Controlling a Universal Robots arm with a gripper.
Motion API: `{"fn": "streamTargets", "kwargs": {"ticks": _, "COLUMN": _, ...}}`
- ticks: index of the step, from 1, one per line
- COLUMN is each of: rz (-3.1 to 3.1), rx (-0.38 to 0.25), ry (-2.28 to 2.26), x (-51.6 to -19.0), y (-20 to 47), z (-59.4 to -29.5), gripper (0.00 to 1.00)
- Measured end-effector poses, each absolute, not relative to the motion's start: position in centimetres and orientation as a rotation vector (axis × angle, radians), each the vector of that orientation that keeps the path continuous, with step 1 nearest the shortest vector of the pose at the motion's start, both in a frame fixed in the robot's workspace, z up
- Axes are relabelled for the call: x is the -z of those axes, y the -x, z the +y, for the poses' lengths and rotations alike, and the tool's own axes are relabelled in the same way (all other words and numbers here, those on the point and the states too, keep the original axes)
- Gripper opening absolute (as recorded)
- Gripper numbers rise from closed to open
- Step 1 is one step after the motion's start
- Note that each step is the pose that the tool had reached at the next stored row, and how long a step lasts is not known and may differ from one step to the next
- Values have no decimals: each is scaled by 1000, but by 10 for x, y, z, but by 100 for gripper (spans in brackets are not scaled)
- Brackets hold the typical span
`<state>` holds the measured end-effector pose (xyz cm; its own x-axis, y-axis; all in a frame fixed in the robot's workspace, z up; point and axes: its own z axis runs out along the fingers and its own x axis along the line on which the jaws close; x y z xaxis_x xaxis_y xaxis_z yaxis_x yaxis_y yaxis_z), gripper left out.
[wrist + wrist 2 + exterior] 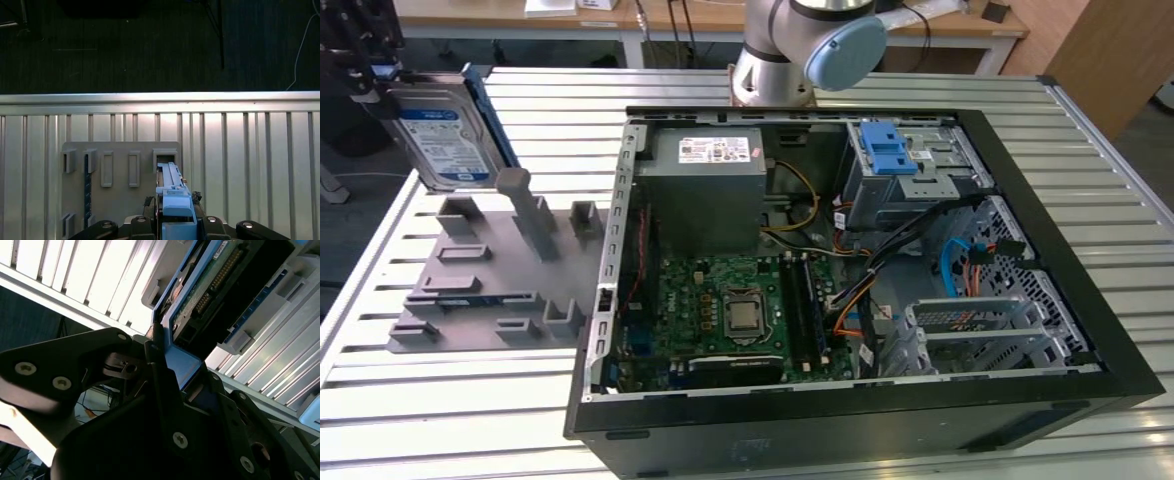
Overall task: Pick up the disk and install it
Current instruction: 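Pick up the disk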
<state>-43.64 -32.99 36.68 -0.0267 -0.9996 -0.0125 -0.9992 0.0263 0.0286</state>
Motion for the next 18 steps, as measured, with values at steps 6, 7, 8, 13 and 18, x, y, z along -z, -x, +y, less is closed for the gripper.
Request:
{"fn": "streamTargets", "kwargs": {"ticks": 6, "rz": -2243, "rx": 45, "ry": -2184, "x": -371, "y": 436, "z": -330, "gripper": 36}}
{"fn": "streamTargets", "kwargs": {"ticks": 7, "rz": -2243, "rx": 45, "ry": -2184, "x": -372, "y": 436, "z": -330, "gripper": 36}}
{"fn": "streamTargets", "kwargs": {"ticks": 8, "rz": -2243, "rx": 45, "ry": -2184, "x": -372, "y": 436, "z": -330, "gripper": 36}}
{"fn": "streamTargets", "kwargs": {"ticks": 13, "rz": -2243, "rx": 45, "ry": -2184, "x": -376, "y": 436, "z": -330, "gripper": 36}}
{"fn": "streamTargets", "kwargs": {"ticks": 18, "rz": -2243, "rx": 45, "ry": -2184, "x": -380, "y": 436, "z": -330, "gripper": 36}}
